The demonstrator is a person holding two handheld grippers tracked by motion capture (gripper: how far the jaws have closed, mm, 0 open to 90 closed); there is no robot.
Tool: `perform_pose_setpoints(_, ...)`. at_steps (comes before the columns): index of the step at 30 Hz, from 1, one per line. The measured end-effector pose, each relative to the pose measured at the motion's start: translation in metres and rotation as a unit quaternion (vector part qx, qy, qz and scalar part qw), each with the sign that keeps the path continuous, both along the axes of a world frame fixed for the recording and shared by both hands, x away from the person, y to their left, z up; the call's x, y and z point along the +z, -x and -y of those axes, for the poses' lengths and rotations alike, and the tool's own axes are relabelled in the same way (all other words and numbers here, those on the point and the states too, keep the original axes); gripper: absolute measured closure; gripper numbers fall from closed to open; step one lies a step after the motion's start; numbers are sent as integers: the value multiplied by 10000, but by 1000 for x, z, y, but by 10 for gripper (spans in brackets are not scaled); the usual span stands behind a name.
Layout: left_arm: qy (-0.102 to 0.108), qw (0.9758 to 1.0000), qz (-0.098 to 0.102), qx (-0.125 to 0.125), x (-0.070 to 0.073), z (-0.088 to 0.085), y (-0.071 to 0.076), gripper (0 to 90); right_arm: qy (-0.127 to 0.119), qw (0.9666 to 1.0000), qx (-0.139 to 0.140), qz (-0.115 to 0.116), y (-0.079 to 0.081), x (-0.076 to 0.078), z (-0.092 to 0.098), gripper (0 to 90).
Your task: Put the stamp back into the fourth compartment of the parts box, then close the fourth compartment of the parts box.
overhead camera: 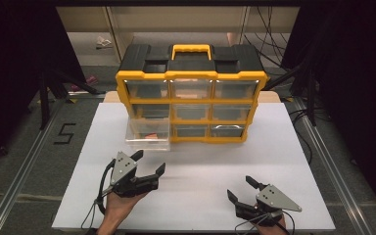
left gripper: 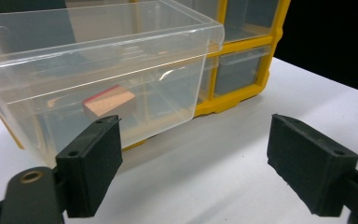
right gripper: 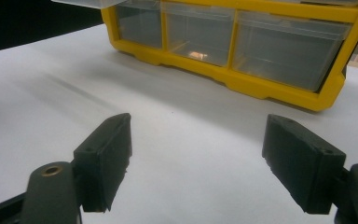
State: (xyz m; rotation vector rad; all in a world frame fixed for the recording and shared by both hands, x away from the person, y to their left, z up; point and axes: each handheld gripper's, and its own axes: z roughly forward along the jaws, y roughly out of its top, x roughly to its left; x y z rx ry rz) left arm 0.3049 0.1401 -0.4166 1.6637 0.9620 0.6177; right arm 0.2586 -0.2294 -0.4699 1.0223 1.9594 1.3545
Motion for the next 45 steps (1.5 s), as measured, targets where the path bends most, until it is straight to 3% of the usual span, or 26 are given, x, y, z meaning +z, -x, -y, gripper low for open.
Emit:
perform_pose_setpoints(6, -46, 9999, -21, 101, -1, -2, -2, 254, -12, 10000, 9, 5, 0, 0, 0, 248)
perform_pose_setpoints(13, -189, 9995, -32, 252, -2, -3, -6, 474, -12, 10000, 17, 6, 0, 0, -1, 248)
perform_pose_setpoints(18, -291, 9992, 2, 272, -3, -2, -8, 582, 4, 10000, 31, 5, 0, 0, -1, 248)
perform_pose_setpoints(20, -331, 9991, 0, 269, -4, -2, -9, 679, 2, 10000, 35, 9, -1, 0, -1, 248)
perform_pose_setpoints(27, -439, 9987, 9, 276, -4, -1, -13, 874, 2, 10000, 40, 11, -1, 0, -1, 248)
perform_pose_setpoints(45, -492, 9983, -4, 299, -5, 1, -27, 898, -2, 10000, 49, 1, -1, 0, -2, 248)
